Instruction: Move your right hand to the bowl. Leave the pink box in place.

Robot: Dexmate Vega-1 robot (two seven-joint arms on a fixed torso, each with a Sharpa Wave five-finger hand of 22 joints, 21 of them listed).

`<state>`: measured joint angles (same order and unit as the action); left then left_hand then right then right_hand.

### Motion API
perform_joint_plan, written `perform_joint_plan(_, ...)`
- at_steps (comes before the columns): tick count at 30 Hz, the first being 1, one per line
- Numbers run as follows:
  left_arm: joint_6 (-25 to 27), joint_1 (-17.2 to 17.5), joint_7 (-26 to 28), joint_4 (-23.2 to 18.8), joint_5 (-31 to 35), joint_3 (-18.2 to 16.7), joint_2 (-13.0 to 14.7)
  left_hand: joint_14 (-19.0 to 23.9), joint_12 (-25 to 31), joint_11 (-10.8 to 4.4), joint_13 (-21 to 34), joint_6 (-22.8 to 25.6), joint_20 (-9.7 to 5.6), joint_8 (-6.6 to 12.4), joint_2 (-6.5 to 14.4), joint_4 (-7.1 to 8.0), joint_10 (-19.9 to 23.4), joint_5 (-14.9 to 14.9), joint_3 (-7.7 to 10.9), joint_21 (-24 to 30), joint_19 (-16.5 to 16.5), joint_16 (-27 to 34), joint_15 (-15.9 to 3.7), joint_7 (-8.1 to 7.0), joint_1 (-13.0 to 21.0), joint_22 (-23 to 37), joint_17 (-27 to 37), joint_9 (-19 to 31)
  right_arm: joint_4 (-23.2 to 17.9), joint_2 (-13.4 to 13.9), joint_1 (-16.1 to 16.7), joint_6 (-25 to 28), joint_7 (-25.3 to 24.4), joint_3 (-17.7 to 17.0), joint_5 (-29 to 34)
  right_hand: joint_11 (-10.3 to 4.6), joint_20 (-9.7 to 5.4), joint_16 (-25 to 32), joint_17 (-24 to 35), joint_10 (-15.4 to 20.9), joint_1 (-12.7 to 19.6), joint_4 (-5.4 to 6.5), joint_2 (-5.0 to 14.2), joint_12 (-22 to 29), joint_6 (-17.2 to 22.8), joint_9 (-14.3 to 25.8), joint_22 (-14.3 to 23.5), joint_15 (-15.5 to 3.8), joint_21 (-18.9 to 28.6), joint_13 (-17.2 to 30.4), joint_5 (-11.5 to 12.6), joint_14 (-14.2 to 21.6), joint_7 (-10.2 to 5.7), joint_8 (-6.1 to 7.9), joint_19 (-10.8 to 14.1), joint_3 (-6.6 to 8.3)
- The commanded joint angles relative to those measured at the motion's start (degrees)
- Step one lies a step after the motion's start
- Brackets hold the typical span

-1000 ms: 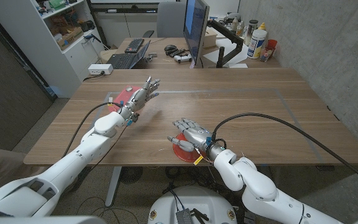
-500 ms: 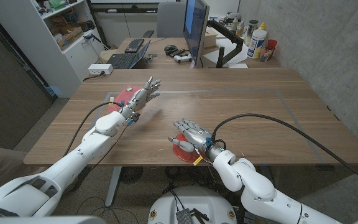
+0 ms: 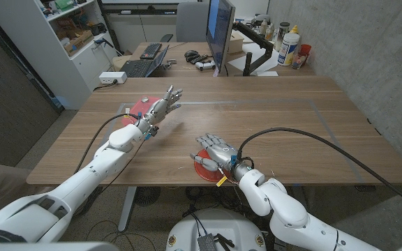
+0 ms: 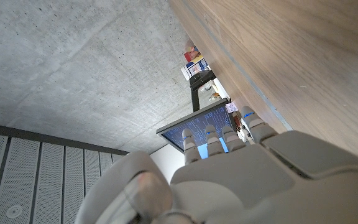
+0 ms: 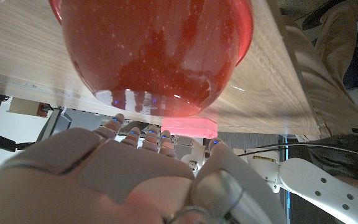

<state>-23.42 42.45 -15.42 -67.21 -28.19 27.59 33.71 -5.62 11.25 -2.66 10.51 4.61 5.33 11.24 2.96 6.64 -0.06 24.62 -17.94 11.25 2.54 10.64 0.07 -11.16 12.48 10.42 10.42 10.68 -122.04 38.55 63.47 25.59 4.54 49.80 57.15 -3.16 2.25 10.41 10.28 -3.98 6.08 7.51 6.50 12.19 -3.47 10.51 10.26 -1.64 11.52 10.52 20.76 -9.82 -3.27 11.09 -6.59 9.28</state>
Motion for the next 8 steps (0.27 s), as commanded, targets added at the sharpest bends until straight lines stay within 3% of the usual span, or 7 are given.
perform_joint_plan(1, -0.91, 0.13, -0.46, 0.6, -0.05, 0.23, -0.46, -0.39, 0.06, -0.18, 0.16, -0.22, -0.18, -0.04, -0.63, -0.33, -0.5, 0.23, -0.15, 0.33, -0.16, 0.18, 0.03, 0.23, 0.01, 0.14, 0.05, 0.14, -0.19, -0.29, 0.87, 1.44, -0.31, 0.47, 1.75, -0.02, 0.26, 0.46, 0.06, 0.11, 0.69, 0.07, 4.95, 0.31, 0.25, 0.14, 0.11, -2.03, 0.24, 0.17, -0.03, -0.96, 0.14, 0.37, 0.05, 0.8)
perform_joint_plan(8, -1.67, -0.29, -0.49, 1.63, -0.01, 0.23, -1.0, -0.39, 0.08, -0.2, 0.16, -0.29, -0.18, -0.06, -0.64, -0.33, -0.48, 0.25, -0.15, 0.33, -0.16, 0.19, 0.05, 0.14, 0.01, 0.14, 0.05, 0.14, -0.51, -0.35, 1.18, 2.15, 0.07, 0.56, 2.29, 0.01, 1.1, 0.47, 0.08, 0.22, 0.87, 0.2, 4.92, 0.35, 0.24, 0.14, 0.09, -2.11, 0.65, 0.17, -0.17, -0.82, 0.11, 0.3, 1.35, 1.57)
